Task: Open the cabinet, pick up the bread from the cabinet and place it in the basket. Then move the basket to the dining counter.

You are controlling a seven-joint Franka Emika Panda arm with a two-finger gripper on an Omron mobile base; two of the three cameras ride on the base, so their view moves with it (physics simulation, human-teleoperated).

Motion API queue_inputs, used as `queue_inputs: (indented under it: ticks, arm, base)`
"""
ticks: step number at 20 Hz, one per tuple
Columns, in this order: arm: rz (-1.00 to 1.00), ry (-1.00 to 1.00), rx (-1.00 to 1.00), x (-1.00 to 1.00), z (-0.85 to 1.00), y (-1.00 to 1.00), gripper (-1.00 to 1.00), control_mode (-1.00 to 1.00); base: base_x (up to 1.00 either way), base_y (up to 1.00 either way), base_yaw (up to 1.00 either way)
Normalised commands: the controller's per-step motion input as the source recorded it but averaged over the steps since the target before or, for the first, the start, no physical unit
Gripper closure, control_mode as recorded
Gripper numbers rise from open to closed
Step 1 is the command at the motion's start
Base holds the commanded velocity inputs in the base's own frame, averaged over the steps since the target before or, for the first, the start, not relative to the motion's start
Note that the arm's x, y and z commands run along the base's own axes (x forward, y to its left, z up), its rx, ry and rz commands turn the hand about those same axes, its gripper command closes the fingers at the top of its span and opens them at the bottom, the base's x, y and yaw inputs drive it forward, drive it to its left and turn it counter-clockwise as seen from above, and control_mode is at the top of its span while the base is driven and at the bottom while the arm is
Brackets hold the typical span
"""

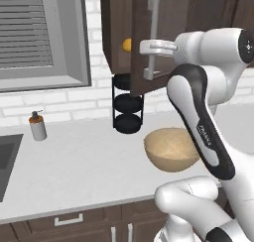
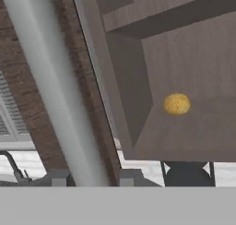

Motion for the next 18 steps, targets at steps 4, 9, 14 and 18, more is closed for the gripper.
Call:
queue_inputs:
  ticks: [4,9,14,18]
  arm:
    - [0.16,0.10,0.11,-1.00,0.10,-0.87,1.00,-1.00]
    - [0.19,0.01,0.03,-1.00,-0.03,-1.00,1.00,-1.00]
    - [0.12,0.00,0.00,-0.51,-0.38,-0.95,1.00,-1.00]
    - [0.05,0.00,0.00,0.00,-0.07,-0.35,1.00,-1.00]
  base:
    - [0.00,0.00,0.00]
    - [0.00,0.00,0.00]
    - [0.00,0.00,0.00]
    - [0.00,0.00,0.00]
